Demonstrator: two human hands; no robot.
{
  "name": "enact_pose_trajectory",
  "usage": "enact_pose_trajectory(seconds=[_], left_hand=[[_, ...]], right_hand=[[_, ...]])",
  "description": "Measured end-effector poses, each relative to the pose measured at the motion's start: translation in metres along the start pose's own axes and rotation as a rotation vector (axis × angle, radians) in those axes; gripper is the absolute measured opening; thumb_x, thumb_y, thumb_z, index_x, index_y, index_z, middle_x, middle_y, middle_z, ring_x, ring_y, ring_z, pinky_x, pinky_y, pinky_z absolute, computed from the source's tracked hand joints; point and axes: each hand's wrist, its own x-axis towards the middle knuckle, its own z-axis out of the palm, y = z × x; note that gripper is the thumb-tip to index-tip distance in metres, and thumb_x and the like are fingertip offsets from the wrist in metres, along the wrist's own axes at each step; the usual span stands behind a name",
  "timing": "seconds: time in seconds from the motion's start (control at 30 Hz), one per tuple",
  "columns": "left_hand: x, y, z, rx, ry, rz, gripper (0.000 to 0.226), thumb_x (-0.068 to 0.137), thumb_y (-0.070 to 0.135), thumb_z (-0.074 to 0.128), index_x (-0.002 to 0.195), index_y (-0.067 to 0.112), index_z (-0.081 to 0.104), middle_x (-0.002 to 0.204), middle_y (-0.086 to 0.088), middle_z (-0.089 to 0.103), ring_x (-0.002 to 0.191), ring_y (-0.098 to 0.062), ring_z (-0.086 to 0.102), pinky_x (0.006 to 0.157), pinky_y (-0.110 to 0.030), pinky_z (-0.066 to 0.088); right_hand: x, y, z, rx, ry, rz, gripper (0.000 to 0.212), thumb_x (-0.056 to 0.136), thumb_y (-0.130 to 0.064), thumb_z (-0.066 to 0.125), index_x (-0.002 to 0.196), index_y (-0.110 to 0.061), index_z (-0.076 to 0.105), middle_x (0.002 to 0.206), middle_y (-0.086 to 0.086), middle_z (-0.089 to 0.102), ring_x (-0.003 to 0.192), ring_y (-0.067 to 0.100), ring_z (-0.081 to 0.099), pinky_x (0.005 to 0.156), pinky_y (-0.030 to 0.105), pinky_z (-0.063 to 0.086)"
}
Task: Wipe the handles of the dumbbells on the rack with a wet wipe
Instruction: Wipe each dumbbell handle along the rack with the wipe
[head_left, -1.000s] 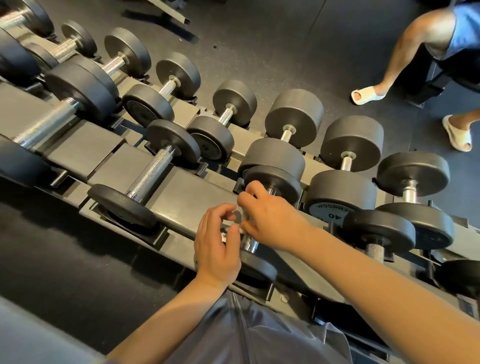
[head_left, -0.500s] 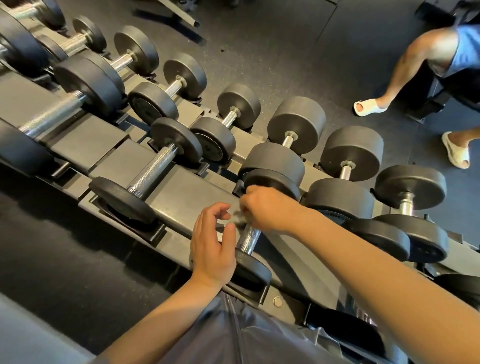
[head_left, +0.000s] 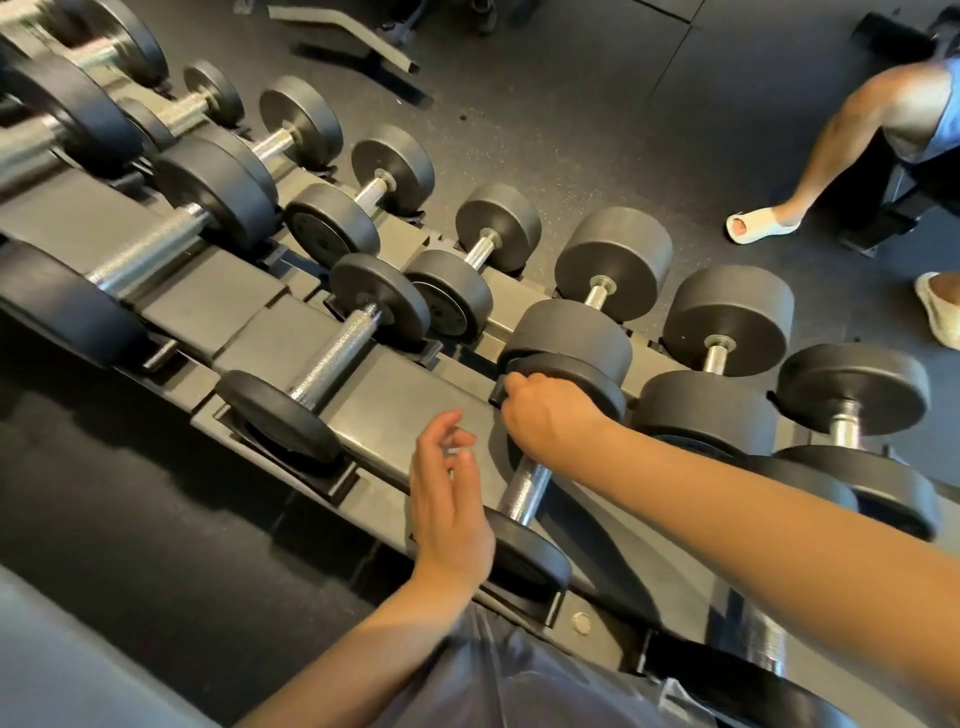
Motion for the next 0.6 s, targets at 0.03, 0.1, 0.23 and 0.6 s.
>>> enact_pose_trajectory(seconds=[0.03,0.1,0.23,0.6], left_hand=[[0.0,0.0,-0.001,-0.004,0.003,0.009,0.034,0.091,0.048,0.03,0.124,0.046,0.039,0.107,0.007,0.053,0.104,-0.009,0.052,0.086,-0.022,0.042],[0.002,0.001,-0.003,-0.021,0.02,0.029,0.035,0.091,0.046,0.032,0.125,0.043,0.04,0.107,0.005,0.053,0.104,-0.012,0.052,0.085,-0.025,0.042],[0.002,-0.001,-0.005,-0.014,0.011,0.03,0.04,0.088,0.047,0.036,0.128,0.046,0.037,0.11,0.009,0.05,0.104,-0.016,0.052,0.086,-0.036,0.048],[0.002,-0.001,-0.004,0.033,-0.015,0.1,0.037,0.091,0.038,0.032,0.126,0.049,0.038,0.109,0.006,0.052,0.105,-0.013,0.051,0.088,-0.027,0.042]], right_hand=[[0.0,-0.003,0.0,0.037,-0.012,0.016,0.043,0.089,-0.018,0.063,0.129,-0.008,0.052,0.128,0.015,0.045,0.111,0.03,0.054,0.092,0.039,0.05],[0.0,-0.008,-0.004,0.146,-0.025,-0.018,0.04,0.09,-0.022,0.06,0.127,-0.007,0.053,0.125,0.013,0.049,0.107,0.027,0.056,0.088,0.034,0.05],[-0.015,-0.021,-0.01,0.373,-0.085,-0.157,0.022,0.092,-0.02,0.054,0.108,-0.007,0.062,0.106,0.008,0.055,0.091,0.025,0.057,0.074,0.03,0.046],[-0.024,0.009,0.032,0.488,0.375,0.174,0.02,0.092,-0.022,0.059,0.11,-0.017,0.061,0.108,0.001,0.051,0.087,0.014,0.054,0.071,0.022,0.04]])
